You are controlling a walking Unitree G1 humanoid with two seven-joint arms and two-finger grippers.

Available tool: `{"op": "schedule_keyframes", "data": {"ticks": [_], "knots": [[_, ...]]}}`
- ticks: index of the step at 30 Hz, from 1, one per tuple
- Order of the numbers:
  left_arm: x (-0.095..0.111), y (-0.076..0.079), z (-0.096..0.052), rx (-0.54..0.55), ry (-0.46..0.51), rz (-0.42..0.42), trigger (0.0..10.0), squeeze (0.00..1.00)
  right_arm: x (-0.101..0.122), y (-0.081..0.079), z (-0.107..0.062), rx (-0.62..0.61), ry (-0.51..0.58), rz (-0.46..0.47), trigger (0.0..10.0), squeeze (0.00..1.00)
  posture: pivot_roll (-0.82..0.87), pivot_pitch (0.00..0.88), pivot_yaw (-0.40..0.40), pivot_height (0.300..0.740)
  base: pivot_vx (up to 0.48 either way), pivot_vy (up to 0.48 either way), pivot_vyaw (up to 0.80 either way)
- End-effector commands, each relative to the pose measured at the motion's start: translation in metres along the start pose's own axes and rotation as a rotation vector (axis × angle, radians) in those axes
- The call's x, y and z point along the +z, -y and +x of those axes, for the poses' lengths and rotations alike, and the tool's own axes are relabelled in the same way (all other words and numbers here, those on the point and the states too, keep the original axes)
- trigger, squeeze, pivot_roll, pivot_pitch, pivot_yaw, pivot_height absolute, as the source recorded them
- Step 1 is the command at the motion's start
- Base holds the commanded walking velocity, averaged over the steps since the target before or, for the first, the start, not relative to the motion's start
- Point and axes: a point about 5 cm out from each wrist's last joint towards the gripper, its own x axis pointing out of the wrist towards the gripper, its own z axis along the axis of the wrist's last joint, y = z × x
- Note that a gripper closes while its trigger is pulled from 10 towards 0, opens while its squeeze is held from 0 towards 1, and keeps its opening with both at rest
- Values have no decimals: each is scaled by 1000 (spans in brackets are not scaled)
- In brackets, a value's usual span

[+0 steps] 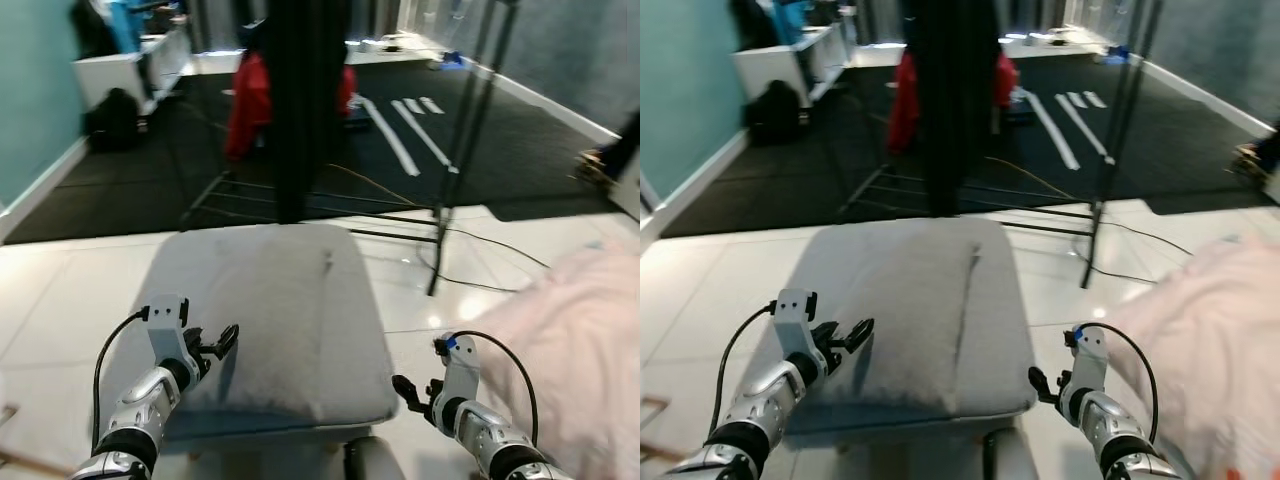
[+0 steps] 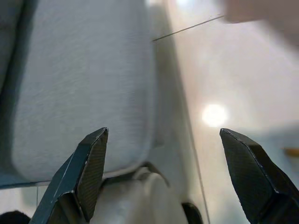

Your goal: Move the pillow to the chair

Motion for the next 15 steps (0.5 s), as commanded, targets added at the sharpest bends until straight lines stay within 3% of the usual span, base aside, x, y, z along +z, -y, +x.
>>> {"op": "schedule_keyframes", "data": {"ticks": [1, 2, 4, 6, 7, 9, 11, 15], "knots": [[0, -12, -5, 59, -21, 12, 10000, 0, 6, -6, 2, 30, 33, 1, 10000, 0, -159, 68, 10, 497, 0, 0, -619], [0, -12, -5, 59, -21, 12, 10000, 0, 6, -6, 2, 30, 33, 1, 10000, 0, -159, 68, 10, 497, 0, 0, -619], [5, -30, -13, 182, 36, -55, 10000, 0, 16, -13, 4, 85, 83, 8, 10000, 0, -163, 65, 13, 497, 0, 0, 0], [5, -30, -13, 182, 36, -55, 10000, 0, 16, -13, 4, 85, 83, 8, 10000, 0, -163, 65, 13, 497, 0, 0, 0], [8, -39, -17, 244, 58, -86, 10000, 0, 20, -16, 4, 106, 98, 6, 10000, 0, -164, 64, 14, 497, 0, 0, 0], [8, -39, -17, 244, 58, -86, 10000, 0, 20, -16, 4, 106, 98, 6, 10000, 0, -164, 64, 14, 497, 0, 0, 0], [9, -52, -24, 329, 59, -114, 10000, 0, 23, -18, 5, 123, 108, 0, 10000, 0, -164, 63, 14, 497, 0, 0, 0], [7, -58, -29, 374, 40, -119, 10000, 0, 25, -18, 5, 126, 111, -3, 10000, 0, -164, 63, 14, 497, 0, 0, 0]]}}
